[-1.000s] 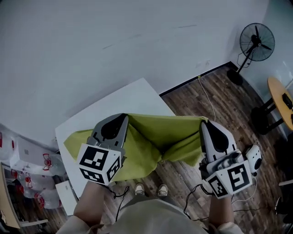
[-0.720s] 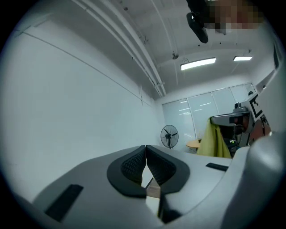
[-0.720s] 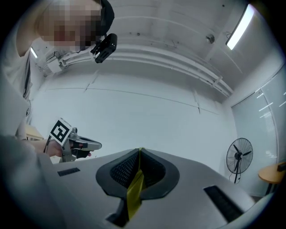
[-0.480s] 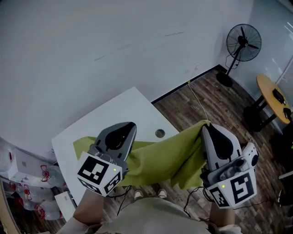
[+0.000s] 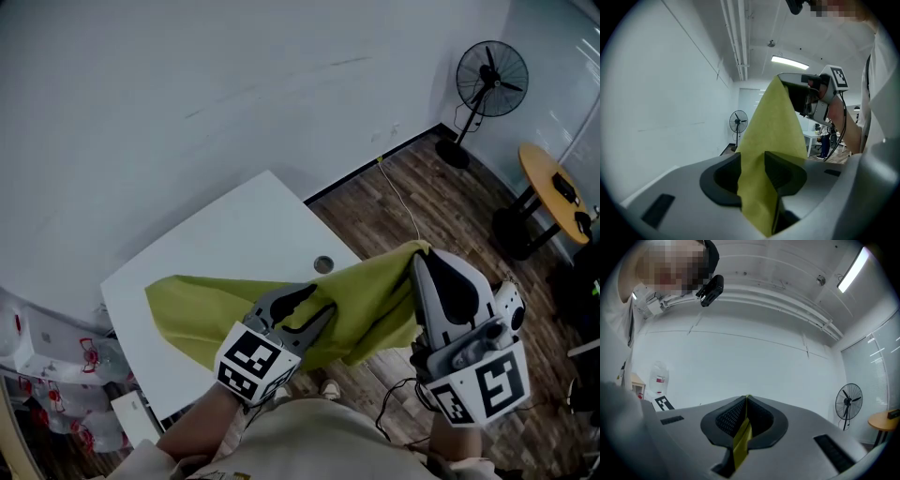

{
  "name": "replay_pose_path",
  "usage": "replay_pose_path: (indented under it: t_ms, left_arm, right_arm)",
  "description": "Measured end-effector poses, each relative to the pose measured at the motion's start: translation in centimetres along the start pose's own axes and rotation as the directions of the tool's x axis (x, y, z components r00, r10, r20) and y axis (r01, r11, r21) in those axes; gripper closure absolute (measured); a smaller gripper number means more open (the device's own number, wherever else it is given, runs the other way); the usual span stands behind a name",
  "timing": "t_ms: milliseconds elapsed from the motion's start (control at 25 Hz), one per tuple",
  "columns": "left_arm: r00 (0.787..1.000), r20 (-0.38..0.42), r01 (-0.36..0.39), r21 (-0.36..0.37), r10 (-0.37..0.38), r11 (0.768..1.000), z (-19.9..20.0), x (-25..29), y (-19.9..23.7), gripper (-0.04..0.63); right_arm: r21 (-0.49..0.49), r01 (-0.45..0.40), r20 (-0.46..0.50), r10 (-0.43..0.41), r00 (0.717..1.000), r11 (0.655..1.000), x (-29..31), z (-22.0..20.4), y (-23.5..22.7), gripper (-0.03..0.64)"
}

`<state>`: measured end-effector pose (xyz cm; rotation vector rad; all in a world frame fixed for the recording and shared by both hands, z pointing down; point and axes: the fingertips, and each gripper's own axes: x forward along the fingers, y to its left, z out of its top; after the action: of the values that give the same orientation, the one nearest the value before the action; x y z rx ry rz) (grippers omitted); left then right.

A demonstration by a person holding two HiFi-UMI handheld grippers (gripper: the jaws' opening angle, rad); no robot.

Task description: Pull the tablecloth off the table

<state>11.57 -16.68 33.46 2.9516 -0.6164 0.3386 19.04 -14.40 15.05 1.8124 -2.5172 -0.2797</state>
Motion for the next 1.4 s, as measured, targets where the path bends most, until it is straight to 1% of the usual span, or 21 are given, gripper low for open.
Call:
replay_pose_path:
  t_ms: [80,120,200,240,280,320,400,440,520,560,640,800,920,1080,1160,1280,1320,1360,1400]
  left_arm:
    - [1.000,-0.015,-0.020,0.006,0.020,1.000,-0.5,0.3,0.5,0.470]
    - [0.999,-0.013,-0.043,0.014,0.043,0.999,-0.6,0.4,0.8,0.500]
    - [0.995,0.012,-0.100,0.032,0.099,0.995,-0.4,0.3,1.7,0.491]
    - [0.993,0.025,-0.118,0.034,0.117,0.992,-0.3,0.3,2.0,0.409]
    - [0.992,0.035,-0.125,0.029,0.124,0.992,-0.1,0.5,2.3,0.299]
    - [0.992,0.040,-0.122,0.019,0.121,0.992,0.0,0.7,2.4,0.285]
    - [0.993,0.042,-0.111,0.002,0.110,0.994,0.2,1.2,2.8,0.287]
    - [0.993,0.044,-0.113,0.005,0.112,0.994,0.5,1.3,3.1,0.337]
    - [0.989,0.062,-0.135,0.025,0.133,0.991,1.3,1.4,3.7,0.467]
    - [0.986,0.076,-0.148,0.032,0.145,0.988,1.9,1.3,4.1,0.520]
    - [0.979,0.113,-0.174,0.034,0.169,0.984,3.5,1.0,5.0,0.557]
    - [0.953,0.212,-0.227,0.038,0.214,0.973,8.6,-0.4,7.9,0.569]
    - [0.924,0.296,-0.266,0.044,0.242,0.963,13.1,-1.5,9.4,0.571]
    - [0.885,0.404,-0.286,0.075,0.233,0.955,19.4,-2.9,9.3,0.572]
    - [0.861,0.459,-0.289,0.082,0.221,0.954,22.5,-3.7,8.8,0.572]
    - [0.825,0.521,-0.313,0.095,0.220,0.945,26.3,-4.8,7.7,0.572]
    - [0.819,0.530,-0.322,0.110,0.219,0.940,27.0,-4.9,7.2,0.572]
    - [0.818,0.533,-0.329,0.128,0.214,0.936,27.3,-4.9,6.8,0.572]
    - [0.822,0.530,-0.331,0.145,0.209,0.932,27.2,-4.8,6.5,0.572]
  right_arm:
    - [0.012,-0.013,0.020,0.013,1.000,1.000,-0.3,0.5,0.3,0.583]
    - [0.011,-0.016,0.027,0.016,1.000,1.000,-0.4,0.7,0.4,0.584]
    - [0.002,-0.018,0.033,0.018,0.999,1.000,-0.6,1.2,0.4,0.584]
    - [-0.001,-0.021,0.036,0.021,0.999,1.000,-0.7,1.5,0.4,0.584]
    - [-0.003,-0.026,0.041,0.026,0.999,1.000,-0.9,1.8,0.5,0.583]
    - [-0.005,-0.031,0.045,0.031,0.998,1.000,-1.1,2.1,0.5,0.583]
    - [-0.013,-0.033,0.056,0.033,0.998,0.999,-1.3,2.7,0.6,0.584]
    - [-0.016,-0.028,0.060,0.029,0.998,0.999,-1.3,2.9,0.6,0.584]
    - [-0.014,-0.014,0.069,0.015,0.997,1.000,-1.2,3.2,0.3,0.584]
    - [-0.008,-0.004,0.075,0.005,0.997,1.000,-1.3,3.4,0.0,0.584]
    - [0.007,0.017,0.087,-0.018,0.996,1.000,-1.6,3.7,-0.9,0.583]
    - [0.032,0.072,0.113,-0.075,0.991,0.997,-2.1,4.2,-3.3,0.583]
    - [0.034,0.114,0.116,-0.117,0.986,0.993,-2.5,4.3,-5.0,0.584]
    - [0.047,0.154,0.136,-0.159,0.978,0.987,-3.4,4.8,-6.6,0.583]
    - [0.051,0.168,0.160,-0.174,0.972,0.984,-3.7,5.4,-7.3,0.584]
    - [0.027,0.182,0.203,-0.184,0.962,0.983,-4.4,7.0,-7.9,0.583]
    - [0.015,0.189,0.212,-0.188,0.959,0.982,-4.6,7.4,-8.2,0.583]
    - [0.010,0.196,0.214,-0.194,0.957,0.980,-4.8,7.5,-8.4,0.583]
    - [0.012,0.202,0.212,-0.200,0.957,0.979,-5.0,7.4,-8.7,0.583]
